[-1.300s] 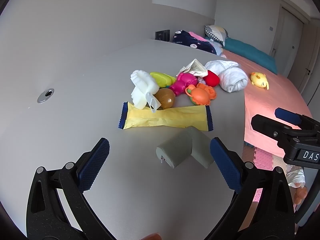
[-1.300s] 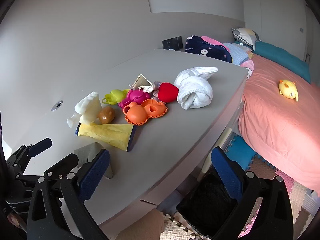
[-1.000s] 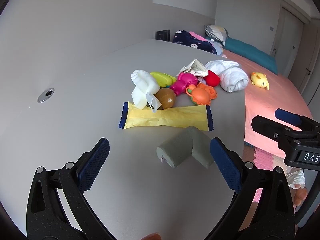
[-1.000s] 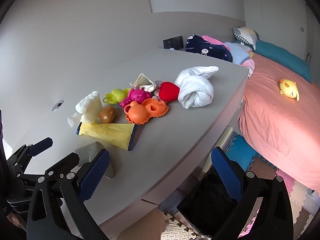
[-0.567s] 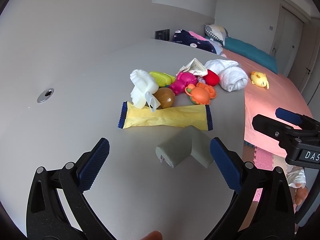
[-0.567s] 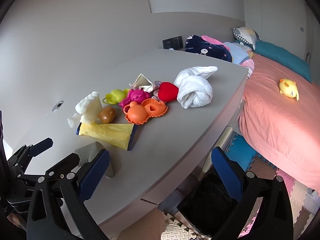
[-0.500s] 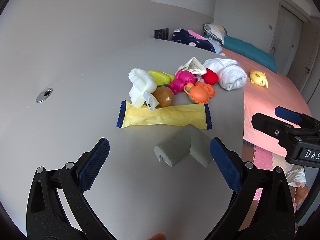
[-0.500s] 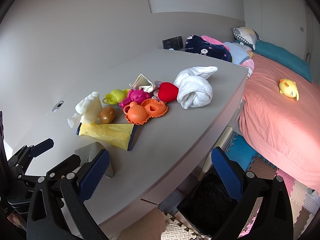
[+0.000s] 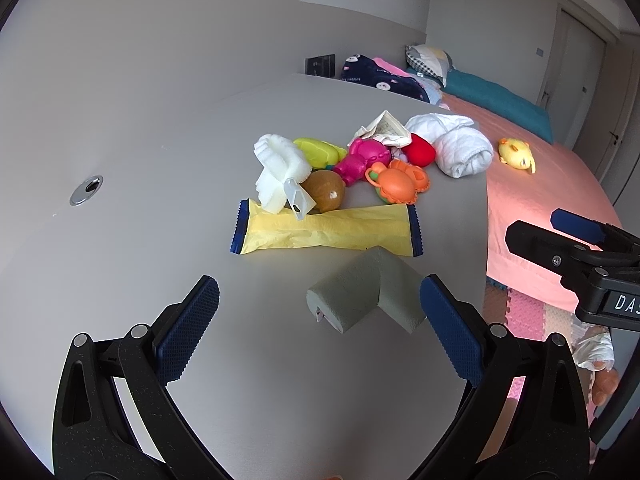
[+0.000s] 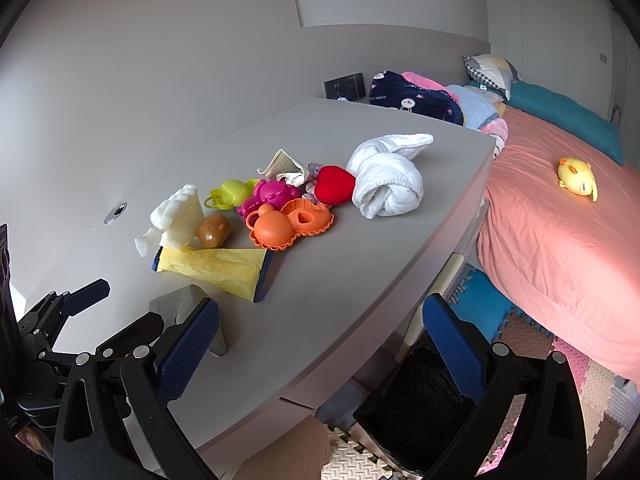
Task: Collect trash
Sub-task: 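Reach the left gripper toward the grey foam corner piece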
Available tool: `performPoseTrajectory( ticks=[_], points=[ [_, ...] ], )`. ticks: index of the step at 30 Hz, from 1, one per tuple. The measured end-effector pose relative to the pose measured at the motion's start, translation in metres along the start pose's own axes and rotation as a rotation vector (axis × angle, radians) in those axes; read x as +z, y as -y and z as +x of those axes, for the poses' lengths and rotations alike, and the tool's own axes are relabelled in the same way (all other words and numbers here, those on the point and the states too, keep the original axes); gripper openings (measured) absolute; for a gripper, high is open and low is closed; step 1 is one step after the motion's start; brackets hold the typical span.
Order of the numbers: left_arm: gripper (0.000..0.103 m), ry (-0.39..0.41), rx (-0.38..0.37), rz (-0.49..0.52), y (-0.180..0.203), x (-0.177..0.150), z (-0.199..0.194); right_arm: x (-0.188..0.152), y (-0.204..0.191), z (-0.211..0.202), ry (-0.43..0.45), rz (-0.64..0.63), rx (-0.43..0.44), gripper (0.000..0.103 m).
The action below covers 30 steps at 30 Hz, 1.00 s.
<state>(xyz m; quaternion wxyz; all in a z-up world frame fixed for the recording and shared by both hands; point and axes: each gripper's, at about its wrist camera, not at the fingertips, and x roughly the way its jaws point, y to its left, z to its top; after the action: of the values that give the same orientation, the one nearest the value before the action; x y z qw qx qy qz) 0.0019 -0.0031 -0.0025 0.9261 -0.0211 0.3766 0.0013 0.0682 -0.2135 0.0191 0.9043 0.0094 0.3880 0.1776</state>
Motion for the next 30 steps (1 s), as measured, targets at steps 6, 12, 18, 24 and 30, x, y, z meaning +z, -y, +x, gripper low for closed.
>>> performPoseTrajectory(
  ticks=[6,12,18,24,30],
  points=[
    [0.097,-0.002,0.000,-0.002,0.0006,-0.0007,0.0000,0.0006,0.0018,0.0003,0.000,0.000,-0.001,0.101],
    [0.097,-0.003,-0.002,-0.001,0.0000,-0.0002,0.0002,-0.0018,0.0017,0.0000,0.000,0.001,-0.001,0.101],
    [0.097,-0.003,0.002,-0.001,0.0006,-0.0003,0.0006,-0.0018,0.0023,-0.0007,0.000,0.000,0.000,0.101],
    [0.097,-0.003,0.001,-0.002,0.0003,-0.0002,0.0006,-0.0021,0.0024,-0.0007,0.000,0.002,-0.001,0.101],
    [0.097,-0.004,-0.001,0.000,0.0006,-0.0002,0.0006,-0.0025,0.0017,-0.0007,0.000,0.000,0.000,0.101]
  ],
)
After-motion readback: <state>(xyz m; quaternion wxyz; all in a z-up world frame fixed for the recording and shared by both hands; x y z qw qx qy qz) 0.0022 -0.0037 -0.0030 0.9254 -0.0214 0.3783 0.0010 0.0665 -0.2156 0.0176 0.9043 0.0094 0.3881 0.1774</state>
